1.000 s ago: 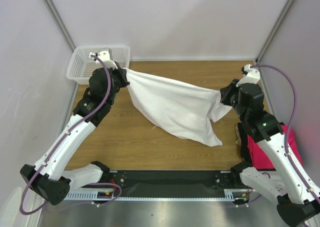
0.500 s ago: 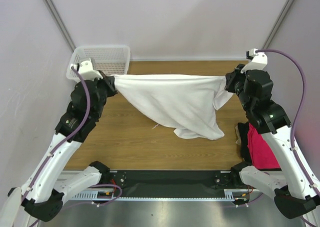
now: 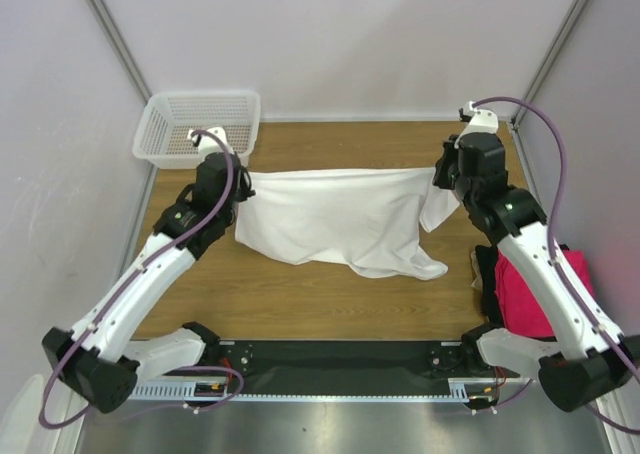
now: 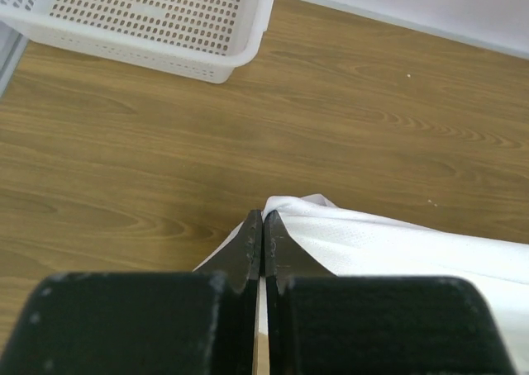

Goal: Fold and stack the t-shirts
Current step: Flatten the tshirt out

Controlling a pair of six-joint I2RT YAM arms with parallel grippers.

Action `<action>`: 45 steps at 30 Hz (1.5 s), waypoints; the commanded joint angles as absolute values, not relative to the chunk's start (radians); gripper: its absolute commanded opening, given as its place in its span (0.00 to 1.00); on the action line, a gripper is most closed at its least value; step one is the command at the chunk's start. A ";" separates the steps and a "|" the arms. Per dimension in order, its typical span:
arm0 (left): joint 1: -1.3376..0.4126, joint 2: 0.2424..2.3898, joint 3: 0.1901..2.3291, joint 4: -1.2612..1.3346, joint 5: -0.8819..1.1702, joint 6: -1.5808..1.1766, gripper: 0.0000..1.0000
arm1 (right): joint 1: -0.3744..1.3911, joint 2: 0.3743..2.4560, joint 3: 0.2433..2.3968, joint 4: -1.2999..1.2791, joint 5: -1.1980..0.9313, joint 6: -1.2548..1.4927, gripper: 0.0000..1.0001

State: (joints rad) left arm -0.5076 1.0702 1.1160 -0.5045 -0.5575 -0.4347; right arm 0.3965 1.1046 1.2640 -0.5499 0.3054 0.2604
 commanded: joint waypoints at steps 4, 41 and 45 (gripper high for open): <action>-0.469 1.327 1.403 -0.345 -0.598 -0.310 0.00 | 0.261 1.287 1.443 -0.489 0.261 0.223 0.00; -0.472 0.912 0.905 0.011 -0.397 -0.170 0.00 | 0.228 0.844 1.096 -0.688 0.020 0.267 0.00; -0.515 0.790 0.818 -0.182 -0.419 -0.302 0.01 | 0.259 0.796 1.036 -0.842 -0.061 0.362 0.00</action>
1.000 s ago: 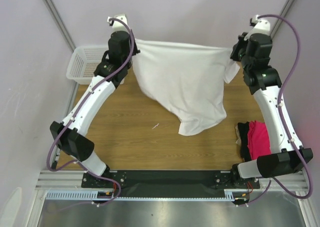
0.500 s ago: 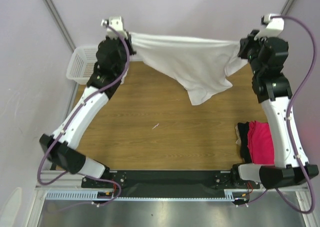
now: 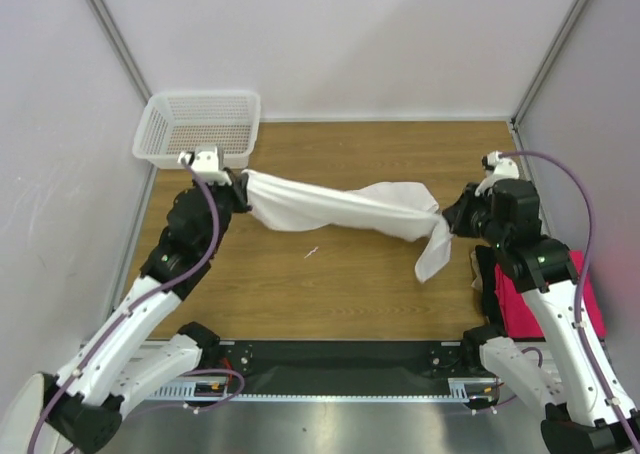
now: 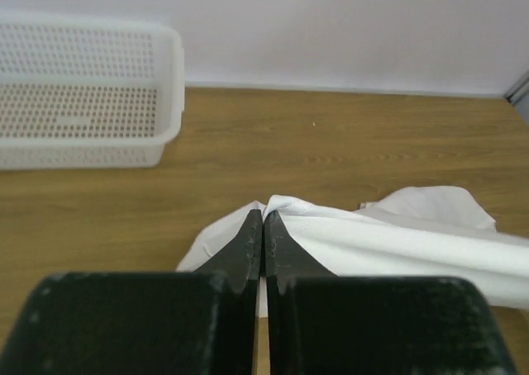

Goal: Fold and stack the t-shirts
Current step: Flatten the tshirt out

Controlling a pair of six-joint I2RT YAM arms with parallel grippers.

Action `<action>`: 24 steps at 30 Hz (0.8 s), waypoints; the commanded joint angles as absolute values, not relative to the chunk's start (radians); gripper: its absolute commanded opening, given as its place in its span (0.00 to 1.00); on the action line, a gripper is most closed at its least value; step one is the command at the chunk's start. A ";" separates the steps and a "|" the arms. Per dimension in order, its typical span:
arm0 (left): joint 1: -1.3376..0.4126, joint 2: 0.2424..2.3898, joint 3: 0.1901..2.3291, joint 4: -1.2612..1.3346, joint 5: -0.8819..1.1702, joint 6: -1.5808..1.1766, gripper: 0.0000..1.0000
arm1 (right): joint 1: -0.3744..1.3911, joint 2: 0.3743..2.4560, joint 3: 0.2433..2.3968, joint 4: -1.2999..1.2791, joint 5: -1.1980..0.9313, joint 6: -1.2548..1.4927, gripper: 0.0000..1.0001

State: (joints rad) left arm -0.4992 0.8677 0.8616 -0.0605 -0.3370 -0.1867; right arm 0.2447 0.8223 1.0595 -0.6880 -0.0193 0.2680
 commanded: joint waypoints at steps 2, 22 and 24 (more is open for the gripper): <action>-0.529 0.744 0.776 -0.241 -0.402 -0.334 0.05 | 0.281 0.785 1.017 -0.926 -0.080 0.400 0.07; -0.623 0.945 0.884 -0.368 -0.442 -0.503 0.96 | 0.305 0.992 0.879 -0.533 0.112 0.549 0.97; -0.653 1.011 0.873 -0.304 -0.413 -0.500 0.96 | 0.302 1.060 0.868 -0.474 0.146 0.529 0.94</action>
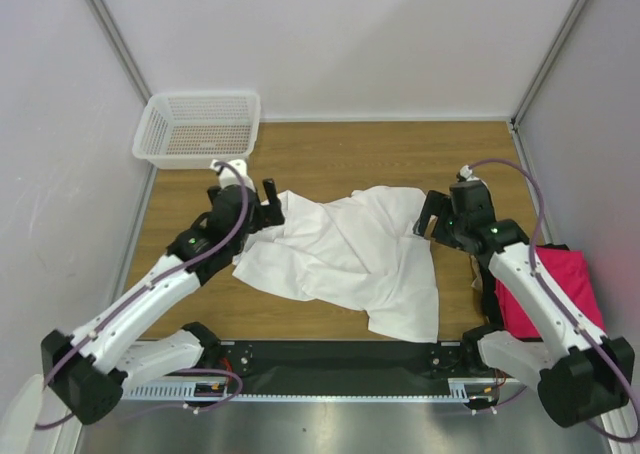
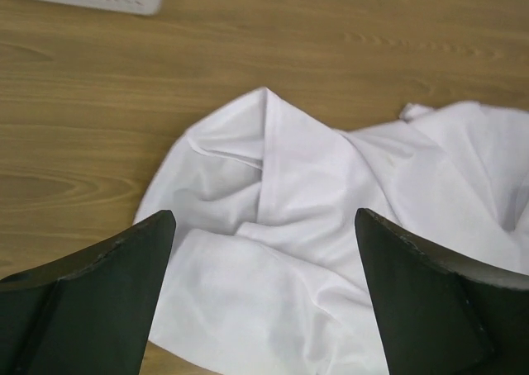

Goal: Fold and stack the t-shirts
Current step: Flatten the tshirt out

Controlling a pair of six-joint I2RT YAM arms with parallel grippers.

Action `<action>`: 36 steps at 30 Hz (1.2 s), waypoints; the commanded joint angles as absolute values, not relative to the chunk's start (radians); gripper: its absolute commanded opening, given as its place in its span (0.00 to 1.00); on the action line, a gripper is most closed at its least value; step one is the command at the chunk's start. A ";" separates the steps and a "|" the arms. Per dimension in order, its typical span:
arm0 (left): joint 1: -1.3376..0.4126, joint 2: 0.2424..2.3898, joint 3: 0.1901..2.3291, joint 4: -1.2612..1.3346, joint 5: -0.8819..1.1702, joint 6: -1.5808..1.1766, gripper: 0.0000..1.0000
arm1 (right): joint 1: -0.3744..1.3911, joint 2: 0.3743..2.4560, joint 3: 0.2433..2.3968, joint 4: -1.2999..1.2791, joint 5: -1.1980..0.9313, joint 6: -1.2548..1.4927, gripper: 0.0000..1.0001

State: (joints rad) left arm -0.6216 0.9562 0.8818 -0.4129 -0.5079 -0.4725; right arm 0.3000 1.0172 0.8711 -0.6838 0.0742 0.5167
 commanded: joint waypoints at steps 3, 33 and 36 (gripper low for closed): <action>-0.692 1.110 0.890 -0.288 -0.417 -0.497 0.95 | 0.302 1.175 0.888 -0.396 0.141 0.491 0.88; -0.726 1.433 0.810 -0.212 -0.488 -0.522 0.92 | 0.304 1.496 0.871 -0.385 0.241 0.485 0.00; -0.726 1.453 0.816 -0.221 -0.498 -0.525 0.91 | 0.285 1.450 0.830 -0.432 0.271 0.506 0.00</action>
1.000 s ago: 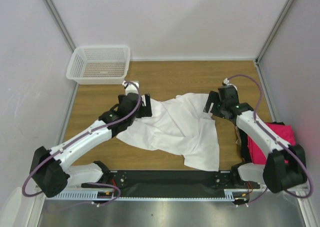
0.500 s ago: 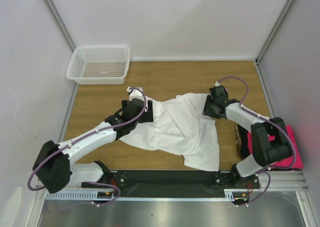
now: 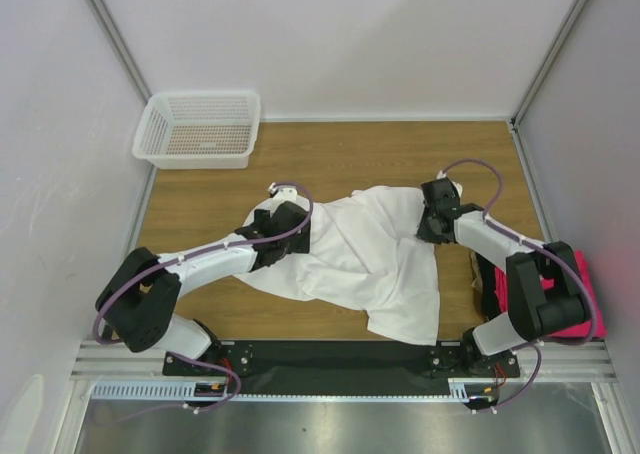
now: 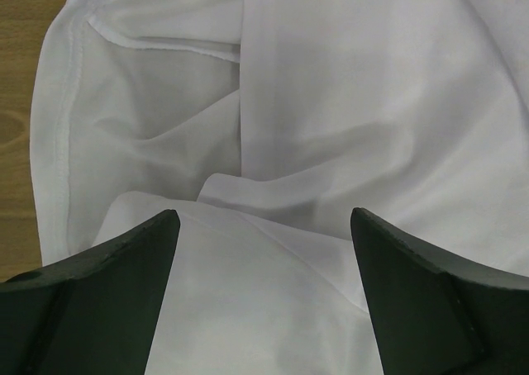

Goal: Fold and stack the t-shirts
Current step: Flatten the tshirt out

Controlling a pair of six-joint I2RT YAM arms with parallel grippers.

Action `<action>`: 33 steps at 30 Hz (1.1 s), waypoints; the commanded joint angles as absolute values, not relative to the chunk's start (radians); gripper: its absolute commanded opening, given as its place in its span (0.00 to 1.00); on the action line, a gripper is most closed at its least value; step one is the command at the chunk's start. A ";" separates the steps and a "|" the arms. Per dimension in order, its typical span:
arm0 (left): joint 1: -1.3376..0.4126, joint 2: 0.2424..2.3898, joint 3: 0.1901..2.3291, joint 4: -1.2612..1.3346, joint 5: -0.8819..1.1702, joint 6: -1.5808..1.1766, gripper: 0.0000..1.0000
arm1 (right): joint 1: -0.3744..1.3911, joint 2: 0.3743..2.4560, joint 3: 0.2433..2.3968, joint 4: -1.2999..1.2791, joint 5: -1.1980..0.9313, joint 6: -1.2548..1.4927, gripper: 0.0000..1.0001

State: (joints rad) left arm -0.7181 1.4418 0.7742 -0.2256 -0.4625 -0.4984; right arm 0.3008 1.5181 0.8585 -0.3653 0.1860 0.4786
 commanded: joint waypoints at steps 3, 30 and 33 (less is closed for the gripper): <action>-0.726 1.471 0.824 -0.242 -0.512 -0.534 0.90 | 0.242 1.395 0.784 -0.482 0.275 0.544 0.00; -0.724 1.518 0.844 -0.253 -0.543 -0.519 0.86 | 0.126 1.110 0.810 -0.500 0.010 0.597 0.69; -0.721 1.557 0.889 -0.279 -0.564 -0.505 0.83 | 0.139 1.143 0.804 -0.459 -0.051 0.617 0.70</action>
